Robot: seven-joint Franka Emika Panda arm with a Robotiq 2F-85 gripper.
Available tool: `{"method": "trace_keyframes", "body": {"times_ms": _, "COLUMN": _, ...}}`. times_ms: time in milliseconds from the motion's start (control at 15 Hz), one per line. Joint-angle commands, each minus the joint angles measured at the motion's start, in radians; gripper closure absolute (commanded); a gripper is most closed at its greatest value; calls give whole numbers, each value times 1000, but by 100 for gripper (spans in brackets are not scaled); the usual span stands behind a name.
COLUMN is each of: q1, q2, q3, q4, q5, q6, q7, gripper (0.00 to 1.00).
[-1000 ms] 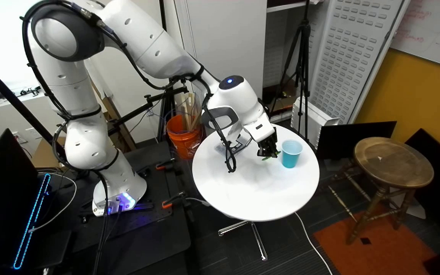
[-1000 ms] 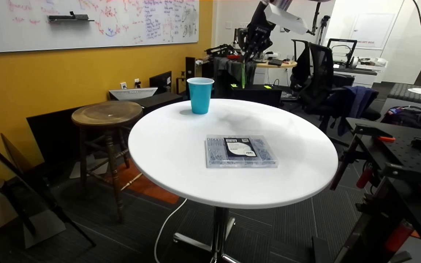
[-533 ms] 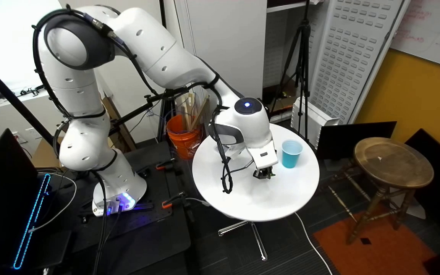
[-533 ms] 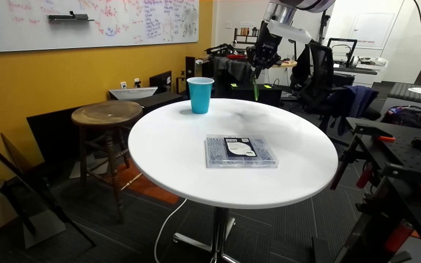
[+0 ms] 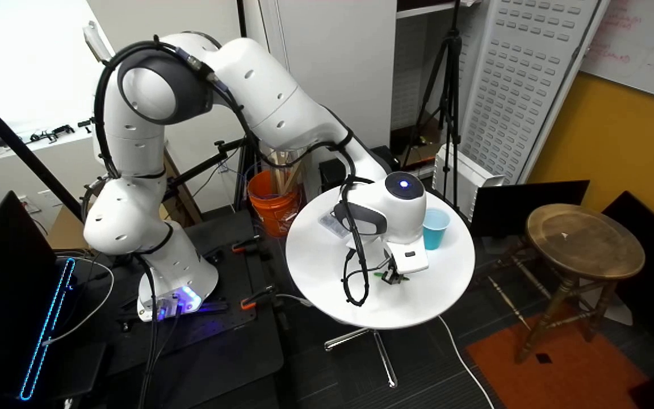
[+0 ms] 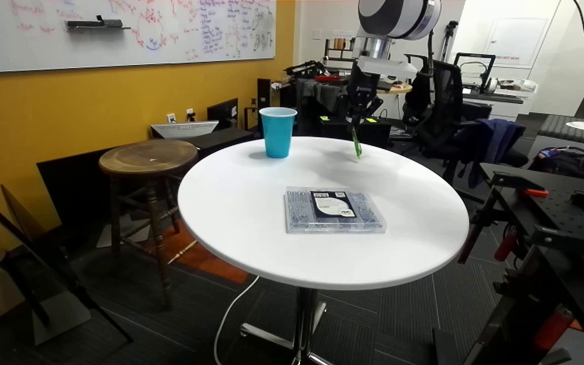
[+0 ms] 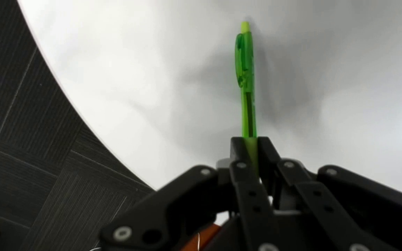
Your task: Remove the pen from the cup and place it on the table
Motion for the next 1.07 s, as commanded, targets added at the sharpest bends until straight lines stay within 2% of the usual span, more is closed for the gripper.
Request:
{"method": "trace_keyframes", "body": {"times_ms": 0, "q1": -29, "q2": 54, "q3": 22, "q4": 90, "q5": -18, "q6": -91, "q7": -15, "gripper": 97}}
{"method": "trace_keyframes", "body": {"times_ms": 67, "q1": -30, "q2": 62, "q3": 23, "q4": 104, "q5": -20, "q6": -106, "q7": -15, "gripper": 97}}
{"method": "trace_keyframes", "body": {"times_ms": 133, "q1": -31, "q2": 69, "q3": 24, "q4": 116, "q5": -22, "q6": -117, "q7": -15, "gripper": 88}}
{"method": "trace_keyframes", "body": {"times_ms": 200, "q1": -31, "q2": 75, "q3": 25, "q4": 126, "q5": -24, "q6": -125, "q7": -15, "gripper": 63}}
{"method": "trace_keyframes", "body": {"times_ms": 267, "q1": -30, "q2": 77, "q3": 25, "q4": 135, "q5": -27, "q6": -134, "q7": -15, "gripper": 62}}
{"method": "trace_keyframes", "body": {"times_ms": 333, "q1": -29, "q2": 79, "q3": 25, "q4": 142, "q5": -29, "q6": -139, "q7": -14, "gripper": 56}}
{"method": "trace_keyframes", "body": {"times_ms": 800, "q1": 16, "q2": 2, "q3": 4, "q4": 100, "q5": -115, "q6": -78, "q7": -12, "gripper": 2}}
{"method": "trace_keyframes", "body": {"times_ms": 1000, "q1": 44, "q2": -59, "q3": -7, "q4": 65, "q5": -181, "q6": -20, "q7": -4, "gripper": 0}}
